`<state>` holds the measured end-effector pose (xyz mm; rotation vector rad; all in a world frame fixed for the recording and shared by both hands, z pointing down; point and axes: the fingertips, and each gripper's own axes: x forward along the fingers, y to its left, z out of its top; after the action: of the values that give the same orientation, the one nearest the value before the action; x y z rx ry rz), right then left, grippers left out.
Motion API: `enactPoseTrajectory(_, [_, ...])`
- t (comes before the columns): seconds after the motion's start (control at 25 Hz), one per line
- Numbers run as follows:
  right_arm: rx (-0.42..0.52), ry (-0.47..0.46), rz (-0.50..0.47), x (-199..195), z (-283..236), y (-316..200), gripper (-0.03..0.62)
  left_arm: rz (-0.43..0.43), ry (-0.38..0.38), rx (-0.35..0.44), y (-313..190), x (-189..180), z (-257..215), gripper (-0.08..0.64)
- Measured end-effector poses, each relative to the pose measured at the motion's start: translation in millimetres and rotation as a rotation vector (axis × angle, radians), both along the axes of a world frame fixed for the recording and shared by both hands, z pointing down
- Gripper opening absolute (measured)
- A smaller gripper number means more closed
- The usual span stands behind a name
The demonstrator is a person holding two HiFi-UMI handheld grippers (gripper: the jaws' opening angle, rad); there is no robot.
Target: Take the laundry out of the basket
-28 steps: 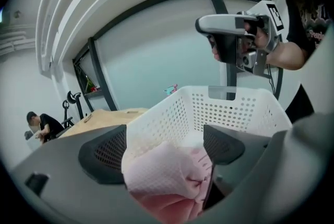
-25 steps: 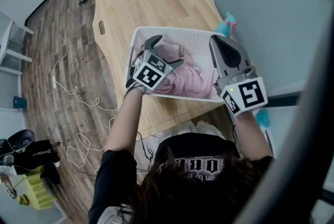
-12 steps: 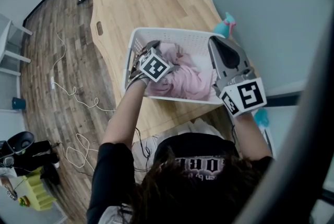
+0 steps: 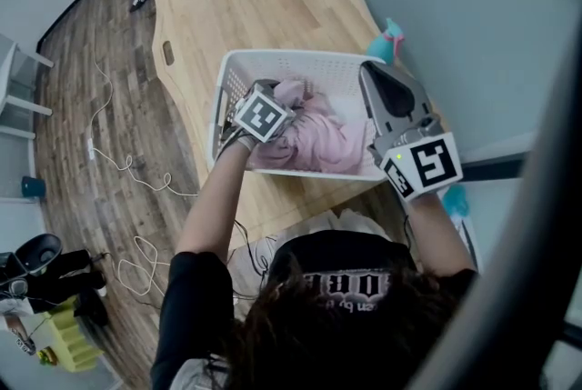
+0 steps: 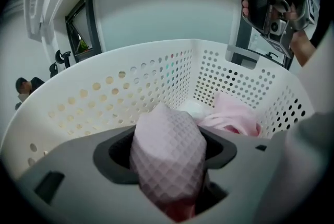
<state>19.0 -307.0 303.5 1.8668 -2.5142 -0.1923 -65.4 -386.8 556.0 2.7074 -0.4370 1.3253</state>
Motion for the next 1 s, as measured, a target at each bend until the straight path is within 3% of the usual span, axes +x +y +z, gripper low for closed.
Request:
enactPoseTrajectory(0.28, [-0.001, -0.002, 0.013, 6, 0, 4, 0.029, 0.07, -0.014, 0.055, 9, 1, -8, 0.184])
enactPoseTrajectory(0.64, [-0.004, -0.005, 0.032, 13, 5, 8, 0.028, 0.064, -0.005, 0.075, 11, 0, -14, 0.145])
enactPoseTrajectory(1.0, [-0.008, 0.0, 0.059, 21, 7, 13, 0.028, 0.026, 0.068, 0.101, 10, 4, -38, 0.137])
